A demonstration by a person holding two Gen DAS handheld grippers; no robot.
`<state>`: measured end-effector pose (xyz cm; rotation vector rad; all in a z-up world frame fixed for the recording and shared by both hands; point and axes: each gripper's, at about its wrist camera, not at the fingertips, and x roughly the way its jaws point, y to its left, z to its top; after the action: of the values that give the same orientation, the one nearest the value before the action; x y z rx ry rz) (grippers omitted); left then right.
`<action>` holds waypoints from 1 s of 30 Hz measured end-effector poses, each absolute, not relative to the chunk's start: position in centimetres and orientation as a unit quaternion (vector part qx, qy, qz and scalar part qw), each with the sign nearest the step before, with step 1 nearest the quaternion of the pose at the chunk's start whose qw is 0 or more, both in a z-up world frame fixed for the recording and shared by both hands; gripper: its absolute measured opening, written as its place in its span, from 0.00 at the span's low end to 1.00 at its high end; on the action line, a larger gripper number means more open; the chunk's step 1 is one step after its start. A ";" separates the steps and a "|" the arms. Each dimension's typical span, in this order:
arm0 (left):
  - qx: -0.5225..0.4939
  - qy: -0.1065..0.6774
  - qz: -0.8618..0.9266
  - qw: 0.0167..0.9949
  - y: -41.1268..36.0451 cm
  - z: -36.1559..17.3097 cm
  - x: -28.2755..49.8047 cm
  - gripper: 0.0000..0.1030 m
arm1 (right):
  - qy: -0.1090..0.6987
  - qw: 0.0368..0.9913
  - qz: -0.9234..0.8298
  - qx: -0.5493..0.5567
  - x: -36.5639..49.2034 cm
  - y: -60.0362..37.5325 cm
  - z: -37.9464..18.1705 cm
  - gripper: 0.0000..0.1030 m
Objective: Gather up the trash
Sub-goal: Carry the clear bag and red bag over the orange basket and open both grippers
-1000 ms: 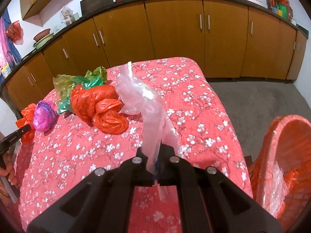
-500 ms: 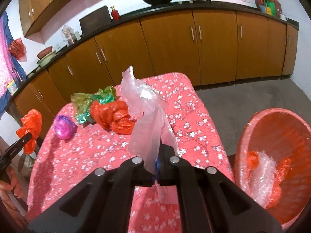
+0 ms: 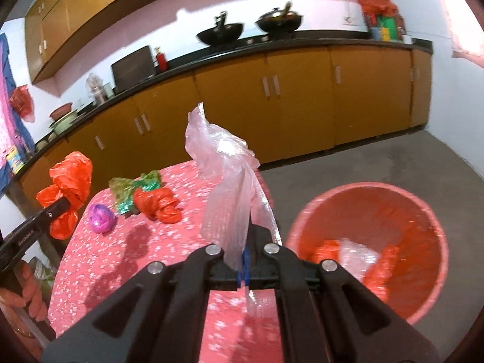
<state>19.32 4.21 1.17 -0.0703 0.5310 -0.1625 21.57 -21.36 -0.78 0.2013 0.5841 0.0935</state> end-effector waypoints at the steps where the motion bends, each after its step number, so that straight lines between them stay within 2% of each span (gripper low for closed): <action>1: -0.033 0.262 -0.090 0.960 3.4 1.1 19.1 0.16 | 0.285 0.952 0.039 0.101 21.1 -22.2 -0.7 0.03; 15: -0.013 0.269 -0.182 0.946 -7.1 0.3 19.4 0.16 | 0.273 0.952 -0.057 0.128 16.7 -31.4 -1.4 0.03; 30: 0.004 0.280 -0.228 0.933 -12.8 -1.0 20.1 0.16 | 0.272 0.948 -0.093 0.139 15.4 -35.5 -2.5 0.03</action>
<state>20.12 -12.81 -1.03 0.0079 0.5722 -0.4675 15.42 -35.50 -2.50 0.2829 0.5528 -0.1897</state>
